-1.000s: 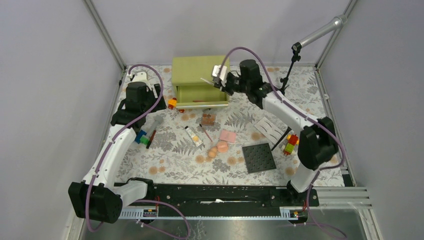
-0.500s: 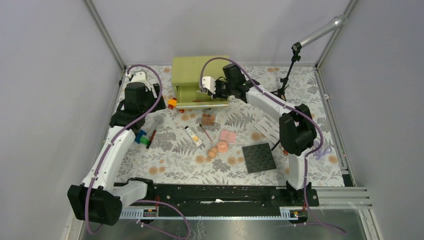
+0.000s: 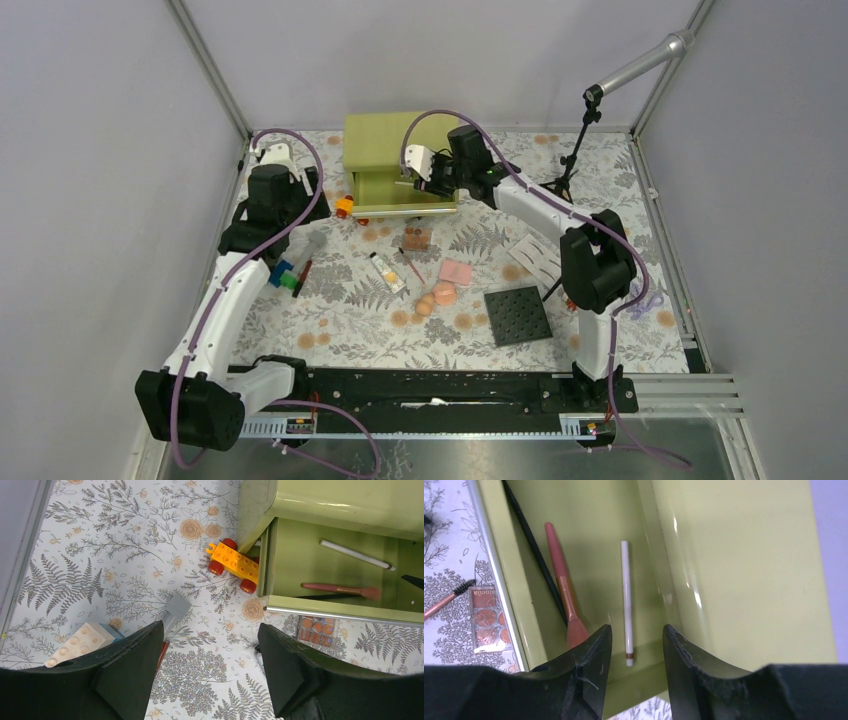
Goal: Organize the makeup
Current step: Place the makeup tool in the drawer, then pick up the makeup brush from the center of the board.
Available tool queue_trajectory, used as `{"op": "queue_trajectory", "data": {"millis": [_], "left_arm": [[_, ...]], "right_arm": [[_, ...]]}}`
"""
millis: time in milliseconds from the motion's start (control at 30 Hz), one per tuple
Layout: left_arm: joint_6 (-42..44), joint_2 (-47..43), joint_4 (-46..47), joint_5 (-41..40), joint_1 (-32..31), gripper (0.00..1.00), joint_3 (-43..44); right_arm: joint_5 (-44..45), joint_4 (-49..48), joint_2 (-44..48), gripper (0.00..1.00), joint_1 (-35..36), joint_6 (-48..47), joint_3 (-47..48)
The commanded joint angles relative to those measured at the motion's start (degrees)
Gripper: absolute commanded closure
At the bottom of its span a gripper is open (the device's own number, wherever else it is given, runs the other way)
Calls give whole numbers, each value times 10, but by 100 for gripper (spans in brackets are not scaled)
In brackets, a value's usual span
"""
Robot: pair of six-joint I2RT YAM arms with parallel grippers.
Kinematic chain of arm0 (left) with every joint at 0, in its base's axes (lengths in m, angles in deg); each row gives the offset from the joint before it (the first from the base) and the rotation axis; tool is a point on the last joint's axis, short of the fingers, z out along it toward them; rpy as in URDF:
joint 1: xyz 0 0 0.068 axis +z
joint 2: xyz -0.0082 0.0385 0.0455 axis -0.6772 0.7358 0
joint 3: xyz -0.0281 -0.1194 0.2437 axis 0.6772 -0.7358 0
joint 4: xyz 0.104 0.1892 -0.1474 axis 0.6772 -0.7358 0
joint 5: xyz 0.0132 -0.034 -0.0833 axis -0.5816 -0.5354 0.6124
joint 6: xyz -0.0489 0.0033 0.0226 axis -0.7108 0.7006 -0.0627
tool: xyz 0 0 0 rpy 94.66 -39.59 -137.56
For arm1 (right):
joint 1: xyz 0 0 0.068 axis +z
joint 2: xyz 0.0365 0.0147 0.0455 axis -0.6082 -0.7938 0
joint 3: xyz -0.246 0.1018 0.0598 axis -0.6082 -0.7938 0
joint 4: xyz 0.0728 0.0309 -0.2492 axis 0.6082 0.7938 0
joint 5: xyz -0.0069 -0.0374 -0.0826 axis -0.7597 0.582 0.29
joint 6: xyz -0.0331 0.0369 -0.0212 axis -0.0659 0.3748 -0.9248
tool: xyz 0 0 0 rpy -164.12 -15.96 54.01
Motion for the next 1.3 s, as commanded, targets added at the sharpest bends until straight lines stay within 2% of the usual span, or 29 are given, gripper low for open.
{"op": "queue_trajectory", "data": {"millis": [0, 67, 167, 233, 333, 433, 633, 800, 1000, 1267], "left_arm": [[-1, -15, 23, -1, 4, 23, -3], [-1, -15, 23, 1, 4, 23, -3], [-2, -15, 23, 10, 5, 23, -1], [-3, -14, 23, 13, 5, 23, -1], [-4, -16, 23, 14, 5, 23, -1], [-4, -16, 23, 13, 5, 23, -1], [-5, -16, 23, 15, 6, 23, -1], [-5, -16, 23, 20, 7, 23, -1], [-5, -18, 23, 19, 8, 23, -1], [-6, -19, 23, 21, 9, 23, -1]], "right_arm": [[96, -87, 81, 48, 3, 145, -41], [197, -157, 125, 38, 3, 262, -93], [429, -230, 180, 25, 3, 473, -161], [527, -162, 198, 23, -2, 591, -168], [589, 36, 199, 20, -18, 736, -135], [606, 160, 208, 14, -42, 848, -150], [528, 180, 291, 11, -132, 974, -313], [553, 257, 296, 11, -143, 1063, -332], [506, 257, 267, 18, -148, 1094, -354], [502, 272, 241, 21, -156, 1131, -377]]}}
